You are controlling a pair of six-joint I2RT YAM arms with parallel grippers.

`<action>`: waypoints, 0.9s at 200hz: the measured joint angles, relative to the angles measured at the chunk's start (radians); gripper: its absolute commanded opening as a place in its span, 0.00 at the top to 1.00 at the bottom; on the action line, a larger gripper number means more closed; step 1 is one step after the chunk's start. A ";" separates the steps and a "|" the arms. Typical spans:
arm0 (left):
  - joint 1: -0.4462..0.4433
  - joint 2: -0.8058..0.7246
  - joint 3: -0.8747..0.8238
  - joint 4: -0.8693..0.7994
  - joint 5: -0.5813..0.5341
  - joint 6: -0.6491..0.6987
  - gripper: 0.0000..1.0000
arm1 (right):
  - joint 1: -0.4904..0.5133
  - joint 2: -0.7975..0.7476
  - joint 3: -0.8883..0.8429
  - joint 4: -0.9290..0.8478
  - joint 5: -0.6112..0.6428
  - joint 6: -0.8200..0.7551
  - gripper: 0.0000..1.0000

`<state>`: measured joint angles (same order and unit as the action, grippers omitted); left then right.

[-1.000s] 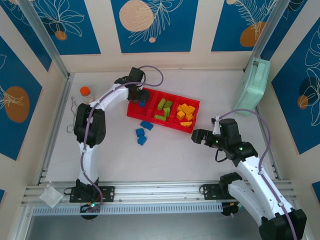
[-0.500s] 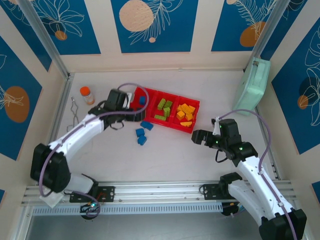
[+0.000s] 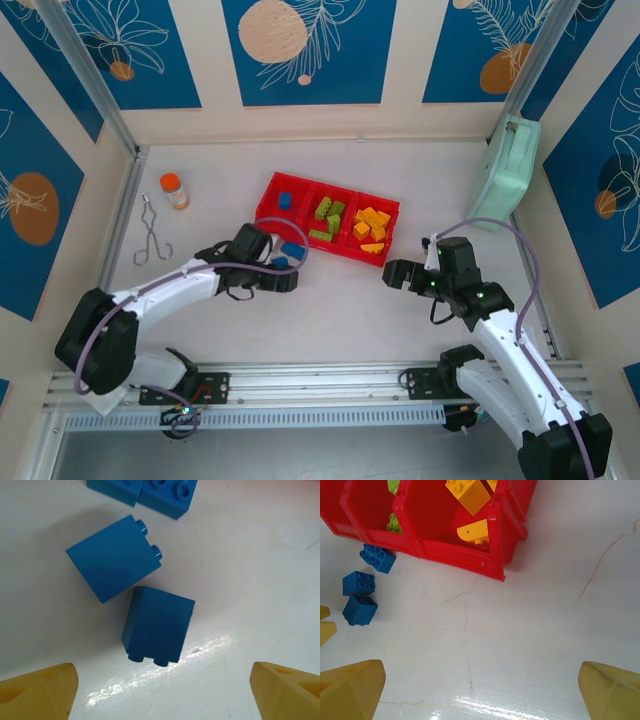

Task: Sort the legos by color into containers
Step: Pick up the lego from the center of the table.

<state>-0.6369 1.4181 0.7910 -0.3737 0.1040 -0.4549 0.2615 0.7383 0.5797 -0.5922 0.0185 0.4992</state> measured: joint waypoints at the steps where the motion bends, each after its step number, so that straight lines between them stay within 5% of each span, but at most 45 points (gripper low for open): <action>1: 0.000 0.002 0.001 0.000 0.000 0.001 0.16 | 0.000 0.000 0.000 0.000 0.000 0.000 0.01; 124: -0.056 0.209 0.122 -0.027 -0.099 0.032 0.32 | 0.008 -0.002 0.000 0.000 0.004 0.000 0.01; 180: -0.056 0.259 0.170 -0.046 -0.120 0.061 0.46 | 0.008 -0.002 0.000 0.000 0.004 0.000 0.01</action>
<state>-0.6933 1.6772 0.9611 -0.4194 -0.0162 -0.3935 0.2691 0.7368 0.5797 -0.5922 0.0227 0.4992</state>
